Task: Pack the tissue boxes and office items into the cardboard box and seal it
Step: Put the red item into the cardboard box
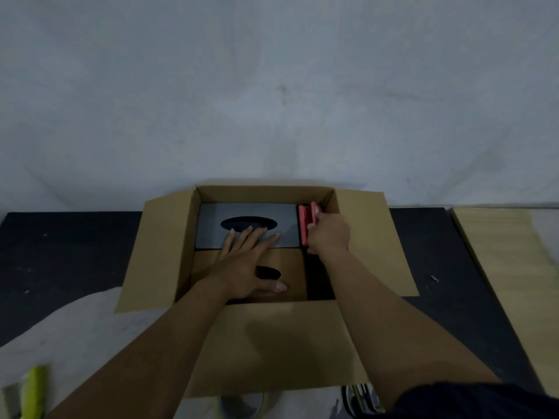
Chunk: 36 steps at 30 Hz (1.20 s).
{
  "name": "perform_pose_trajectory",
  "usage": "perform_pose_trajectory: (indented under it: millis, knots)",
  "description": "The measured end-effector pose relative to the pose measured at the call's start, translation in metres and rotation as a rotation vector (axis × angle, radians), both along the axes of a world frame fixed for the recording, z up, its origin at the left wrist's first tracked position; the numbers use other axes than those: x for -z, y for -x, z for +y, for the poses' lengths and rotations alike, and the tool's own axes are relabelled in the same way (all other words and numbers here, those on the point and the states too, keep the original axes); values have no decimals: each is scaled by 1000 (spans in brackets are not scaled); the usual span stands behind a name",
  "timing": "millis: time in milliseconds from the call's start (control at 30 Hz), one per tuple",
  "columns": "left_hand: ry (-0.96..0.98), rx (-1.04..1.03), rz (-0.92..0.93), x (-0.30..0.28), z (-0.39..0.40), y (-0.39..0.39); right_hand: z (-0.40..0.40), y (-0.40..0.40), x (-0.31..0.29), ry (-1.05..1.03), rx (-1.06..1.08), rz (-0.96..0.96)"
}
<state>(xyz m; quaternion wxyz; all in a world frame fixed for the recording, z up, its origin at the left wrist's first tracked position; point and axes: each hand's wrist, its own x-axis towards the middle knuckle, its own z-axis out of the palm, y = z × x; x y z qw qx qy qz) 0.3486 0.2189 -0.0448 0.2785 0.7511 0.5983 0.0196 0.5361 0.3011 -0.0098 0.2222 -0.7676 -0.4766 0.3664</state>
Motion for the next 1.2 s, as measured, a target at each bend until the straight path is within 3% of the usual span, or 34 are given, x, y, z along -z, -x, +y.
perform_pose_trajectory:
  millis: [167,267,367,533,733,833,1000,1133,1200]
  knots:
    - [-108,-29,-59,-4,4,7,-4,-1,-1,-61,-100,-137]
    - [-252,0,18,-3,6,21,-9,-4,1,-79,-176,-281]
    - [-280,20,35,4,6,26,-15,0,8,-69,-202,-298]
    - [-164,-32,-35,8,8,28,-16,7,19,-79,-263,-363]
    - [-45,-79,125,-2,-5,3,-21,4,28,-10,-363,-340]
    - [-4,-98,122,-3,-6,1,-36,2,35,-42,-418,-388]
    - [61,-99,127,-10,-4,0,-29,1,30,97,-550,-409]
    - [112,-136,78,-21,-4,-6,-23,-6,10,236,-600,-369]
    - [114,-157,-1,-29,-8,-4,-35,-6,-1,183,-538,-296]
